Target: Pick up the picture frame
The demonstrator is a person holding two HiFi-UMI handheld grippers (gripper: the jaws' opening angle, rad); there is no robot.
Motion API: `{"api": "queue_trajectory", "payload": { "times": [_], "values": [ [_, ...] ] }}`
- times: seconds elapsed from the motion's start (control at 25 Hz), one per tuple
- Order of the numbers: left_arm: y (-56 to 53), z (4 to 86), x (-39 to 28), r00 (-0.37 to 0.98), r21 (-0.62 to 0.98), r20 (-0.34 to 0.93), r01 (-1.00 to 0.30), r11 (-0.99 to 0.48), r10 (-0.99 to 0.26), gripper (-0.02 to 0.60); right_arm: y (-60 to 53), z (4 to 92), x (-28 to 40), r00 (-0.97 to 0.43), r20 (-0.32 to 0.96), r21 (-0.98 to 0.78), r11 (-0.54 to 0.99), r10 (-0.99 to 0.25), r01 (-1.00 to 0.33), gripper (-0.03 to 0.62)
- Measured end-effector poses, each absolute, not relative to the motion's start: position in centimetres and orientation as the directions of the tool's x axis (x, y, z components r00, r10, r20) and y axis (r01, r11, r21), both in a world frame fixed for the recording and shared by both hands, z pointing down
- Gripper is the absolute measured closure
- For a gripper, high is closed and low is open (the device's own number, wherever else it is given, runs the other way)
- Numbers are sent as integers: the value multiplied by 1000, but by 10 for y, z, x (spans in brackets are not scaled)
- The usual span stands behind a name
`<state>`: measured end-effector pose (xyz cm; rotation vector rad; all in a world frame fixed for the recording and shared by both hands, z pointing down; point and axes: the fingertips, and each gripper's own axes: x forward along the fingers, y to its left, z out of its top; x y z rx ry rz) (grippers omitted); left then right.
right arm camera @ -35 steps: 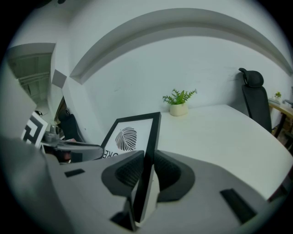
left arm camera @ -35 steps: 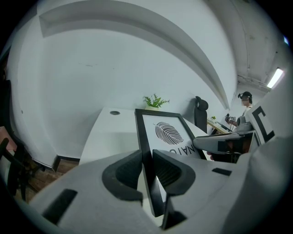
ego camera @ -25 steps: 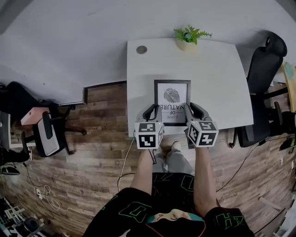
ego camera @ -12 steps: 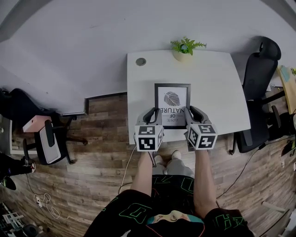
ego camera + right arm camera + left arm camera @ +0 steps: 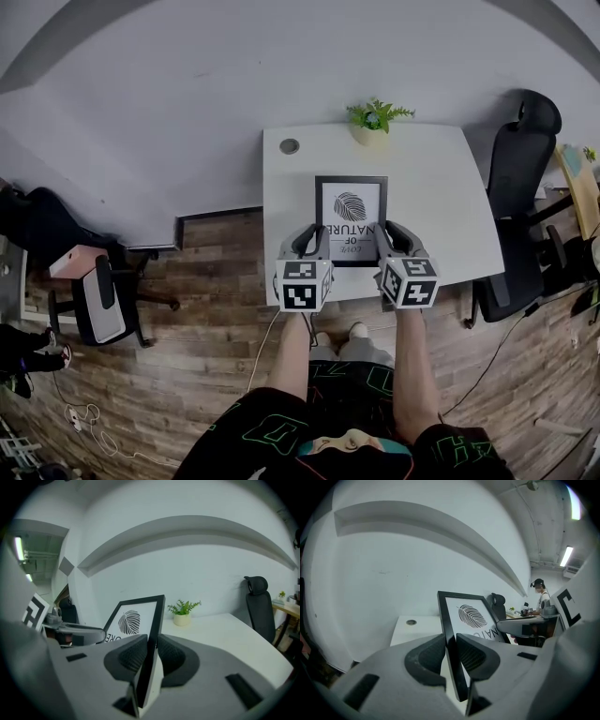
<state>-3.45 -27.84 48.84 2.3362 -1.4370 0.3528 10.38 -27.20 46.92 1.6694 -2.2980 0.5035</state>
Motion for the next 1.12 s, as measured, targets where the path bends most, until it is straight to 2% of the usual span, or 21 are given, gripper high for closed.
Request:
{"api": "queue_trajectory", "payload": {
  "times": [0.84,1.12],
  "values": [
    [-302,423,-37,458,99,255,-889,-448,-852,502,-289,404,101,-280,261,-46,278,-924,-959,517],
    [-309,390,-36,463,76,176,-886,-457,-869,502,-293,368,102,-268,173,-9,270,-948,-963,517]
  ]
}}
